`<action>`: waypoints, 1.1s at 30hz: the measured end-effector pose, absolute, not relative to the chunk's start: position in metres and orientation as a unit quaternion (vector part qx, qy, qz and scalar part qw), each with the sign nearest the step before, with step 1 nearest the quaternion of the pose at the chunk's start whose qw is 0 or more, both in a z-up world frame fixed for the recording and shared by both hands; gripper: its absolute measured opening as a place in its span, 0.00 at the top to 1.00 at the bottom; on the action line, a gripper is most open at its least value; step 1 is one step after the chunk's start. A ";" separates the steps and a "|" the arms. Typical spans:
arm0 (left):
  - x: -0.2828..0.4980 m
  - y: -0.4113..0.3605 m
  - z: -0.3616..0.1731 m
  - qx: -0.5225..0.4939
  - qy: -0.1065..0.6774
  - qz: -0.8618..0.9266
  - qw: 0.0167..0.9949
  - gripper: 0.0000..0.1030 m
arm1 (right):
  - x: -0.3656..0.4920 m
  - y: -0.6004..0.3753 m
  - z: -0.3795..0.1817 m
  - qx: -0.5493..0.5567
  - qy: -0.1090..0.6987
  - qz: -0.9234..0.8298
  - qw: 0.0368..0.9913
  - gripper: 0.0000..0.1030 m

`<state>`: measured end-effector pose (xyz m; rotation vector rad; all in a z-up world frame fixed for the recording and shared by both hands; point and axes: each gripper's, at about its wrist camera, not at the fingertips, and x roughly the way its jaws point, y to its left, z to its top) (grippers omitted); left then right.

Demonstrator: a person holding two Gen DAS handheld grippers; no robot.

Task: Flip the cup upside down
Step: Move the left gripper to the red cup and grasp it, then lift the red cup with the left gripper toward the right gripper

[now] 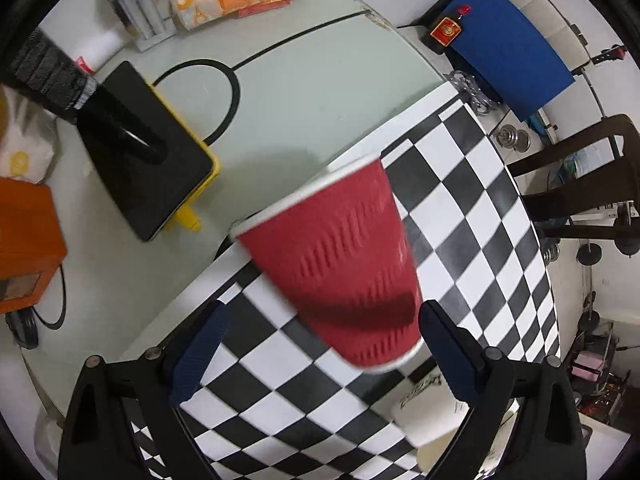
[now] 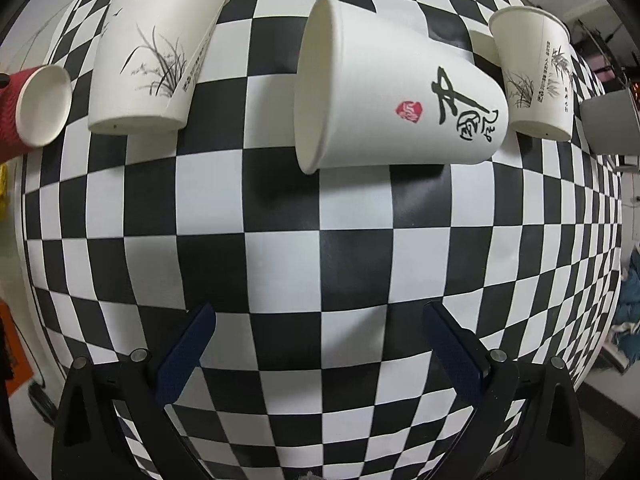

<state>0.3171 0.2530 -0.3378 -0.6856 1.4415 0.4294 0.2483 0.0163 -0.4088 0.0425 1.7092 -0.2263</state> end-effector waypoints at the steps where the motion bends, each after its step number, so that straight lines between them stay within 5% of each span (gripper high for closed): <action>1: 0.321 0.253 -0.340 -0.308 0.641 0.189 0.678 0.08 | 0.249 0.017 -0.409 0.021 0.753 -0.103 0.649 0.00; 4: 0.332 0.255 -0.348 -0.295 0.644 0.189 0.680 0.10 | 0.252 0.015 -0.411 0.023 0.754 -0.110 0.647 0.00; 6: 0.338 0.254 -0.351 -0.280 0.647 0.189 0.684 0.21 | 0.255 0.006 -0.416 0.028 0.756 -0.114 0.644 0.00; 14: 0.344 0.242 -0.348 -0.174 0.636 0.180 0.730 0.29 | 0.256 -0.027 -0.409 0.038 0.758 -0.117 0.640 0.00; 33: 0.249 0.185 -0.282 -0.015 0.598 0.096 0.795 0.30 | 0.198 -0.128 -0.360 0.068 0.743 -0.112 0.657 0.00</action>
